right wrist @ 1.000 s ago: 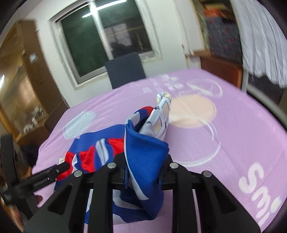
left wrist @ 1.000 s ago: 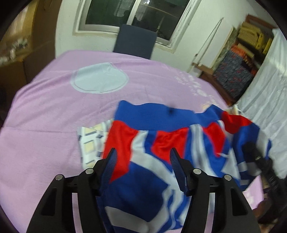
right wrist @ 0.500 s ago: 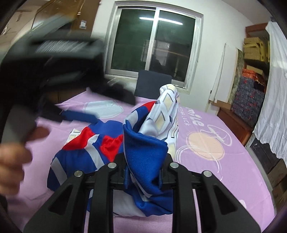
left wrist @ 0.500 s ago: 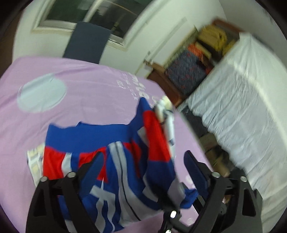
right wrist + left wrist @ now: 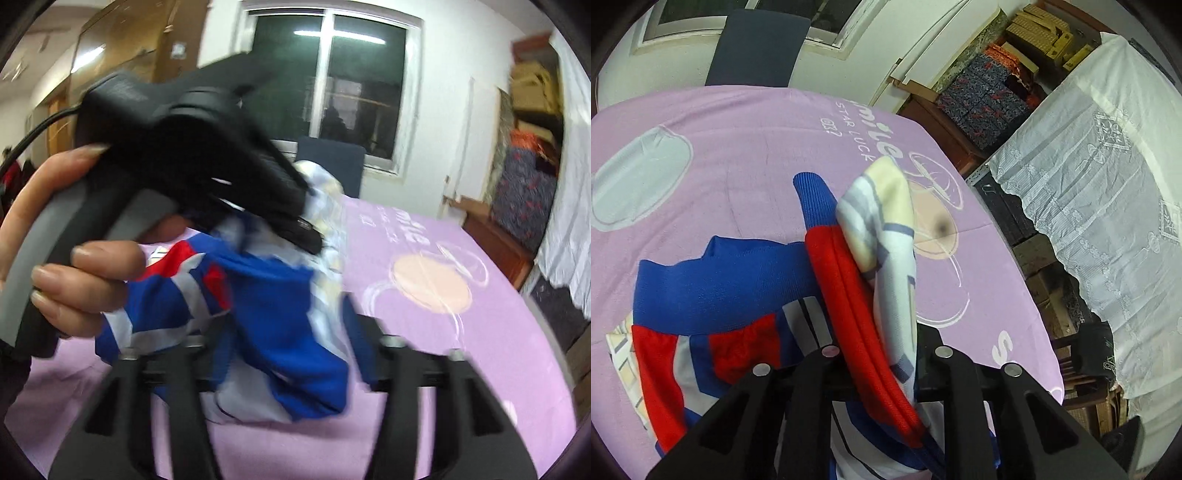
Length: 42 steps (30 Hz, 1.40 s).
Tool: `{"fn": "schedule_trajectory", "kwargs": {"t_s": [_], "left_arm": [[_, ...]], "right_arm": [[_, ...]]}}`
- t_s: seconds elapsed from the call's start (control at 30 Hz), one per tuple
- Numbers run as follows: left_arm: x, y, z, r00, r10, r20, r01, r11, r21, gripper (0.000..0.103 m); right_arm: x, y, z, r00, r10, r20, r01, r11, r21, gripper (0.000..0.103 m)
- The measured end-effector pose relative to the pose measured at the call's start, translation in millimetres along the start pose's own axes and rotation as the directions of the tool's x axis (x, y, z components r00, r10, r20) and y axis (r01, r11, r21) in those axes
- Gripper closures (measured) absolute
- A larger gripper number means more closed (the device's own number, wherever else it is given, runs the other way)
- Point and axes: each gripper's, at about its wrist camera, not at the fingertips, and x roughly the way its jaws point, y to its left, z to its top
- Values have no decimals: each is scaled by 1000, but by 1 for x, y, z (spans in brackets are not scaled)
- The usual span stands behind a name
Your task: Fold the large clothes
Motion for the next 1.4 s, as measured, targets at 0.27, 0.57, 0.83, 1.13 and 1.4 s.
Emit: {"fn": "schedule_trajectory", "kwargs": {"t_s": [0.27, 0.57, 0.83, 1.13, 1.4], "left_arm": [[-35, -6, -3, 997, 41, 70, -43, 999, 23, 86], [-100, 45, -34, 982, 102, 159, -97, 995, -37, 86], [-96, 128, -82, 973, 195, 119, -171, 968, -186, 85], [-89, 155, -98, 970, 206, 129, -179, 964, -198, 77], [-89, 148, -99, 949, 286, 130, -264, 951, -163, 69]], "right_arm": [[-16, 13, 14, 998, 26, 51, -22, 997, -73, 89], [-24, 81, 32, 996, 72, 58, -53, 960, -276, 90], [18, 151, 3, 980, 162, -118, -196, 900, -389, 89], [44, 162, -16, 957, 193, -217, -265, 883, -386, 89], [45, 156, -5, 942, 247, -227, -314, 888, -337, 89]]}}
